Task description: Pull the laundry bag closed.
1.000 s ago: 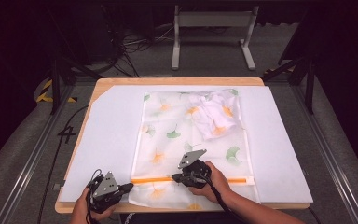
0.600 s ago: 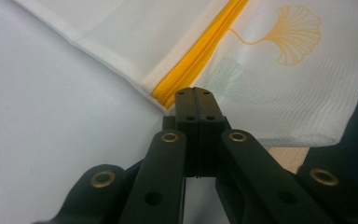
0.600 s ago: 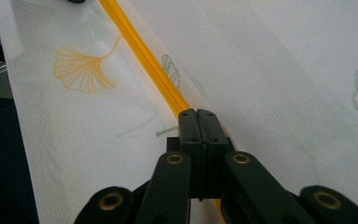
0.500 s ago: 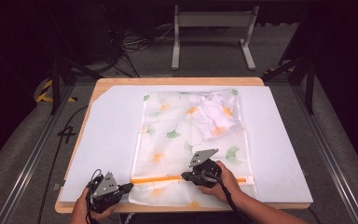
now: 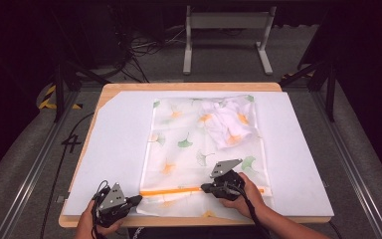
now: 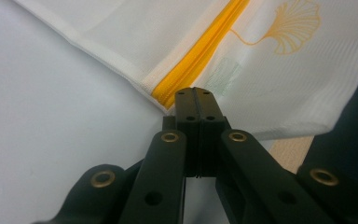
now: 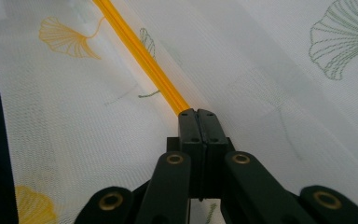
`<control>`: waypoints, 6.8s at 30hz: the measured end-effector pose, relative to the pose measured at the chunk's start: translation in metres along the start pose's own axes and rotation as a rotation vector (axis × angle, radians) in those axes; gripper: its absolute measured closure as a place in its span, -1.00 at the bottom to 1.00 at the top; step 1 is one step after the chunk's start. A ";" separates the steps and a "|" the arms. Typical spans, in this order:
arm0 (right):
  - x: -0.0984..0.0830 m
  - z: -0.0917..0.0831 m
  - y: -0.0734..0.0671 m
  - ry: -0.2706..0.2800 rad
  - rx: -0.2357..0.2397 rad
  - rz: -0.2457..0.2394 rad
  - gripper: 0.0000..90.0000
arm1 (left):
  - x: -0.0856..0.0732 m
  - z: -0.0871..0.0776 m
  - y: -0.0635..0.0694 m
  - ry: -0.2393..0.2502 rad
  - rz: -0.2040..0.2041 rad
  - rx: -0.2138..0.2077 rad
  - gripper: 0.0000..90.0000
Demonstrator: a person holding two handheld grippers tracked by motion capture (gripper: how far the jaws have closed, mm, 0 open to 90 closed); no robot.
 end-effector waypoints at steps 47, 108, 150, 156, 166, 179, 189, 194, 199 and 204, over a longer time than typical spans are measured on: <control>-0.041 -0.040 0.029 -0.014 -0.055 0.058 1.00 | 0.000 0.000 -0.001 0.001 -0.003 -0.004 1.00; -0.116 -0.109 0.078 0.006 -0.192 0.265 1.00 | 0.000 0.000 -0.002 0.004 -0.011 -0.022 1.00; -0.123 -0.111 0.072 0.054 -0.210 0.181 1.00 | 0.000 -0.005 -0.008 -0.017 -0.028 -0.021 1.00; -0.118 -0.115 0.069 0.097 -0.212 0.144 0.96 | 0.004 -0.007 -0.007 0.001 -0.021 -0.023 1.00; -0.113 -0.120 0.067 0.120 -0.243 0.109 0.80 | 0.008 -0.011 -0.010 0.006 0.008 0.020 1.00; -0.102 -0.129 0.070 0.160 -0.288 0.040 0.54 | 0.013 -0.021 -0.020 0.042 0.008 0.077 0.83; -0.090 -0.132 0.081 0.195 -0.345 0.004 0.19 | 0.015 -0.032 -0.036 0.061 0.000 0.188 0.36; -0.084 -0.135 0.088 0.215 -0.396 -0.023 0.00 | 0.015 -0.037 -0.043 0.077 -0.010 0.220 0.17; -0.082 -0.135 0.098 0.221 -0.439 -0.024 -0.22 | 0.013 -0.040 -0.051 0.090 -0.020 0.248 -0.01; -0.085 -0.134 0.110 0.217 -0.481 -0.005 -0.37 | 0.011 -0.040 -0.061 0.094 -0.048 0.277 -0.27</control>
Point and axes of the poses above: each handheld gripper's, and its own axes: z roughly forward along the jaws, x roughly out of its top, y roughly to its right, the point moved 4 cm from there along z, roughly forward along the jaws, and after that the axes turned 7 degrees about -x, right-handed, at the moved point
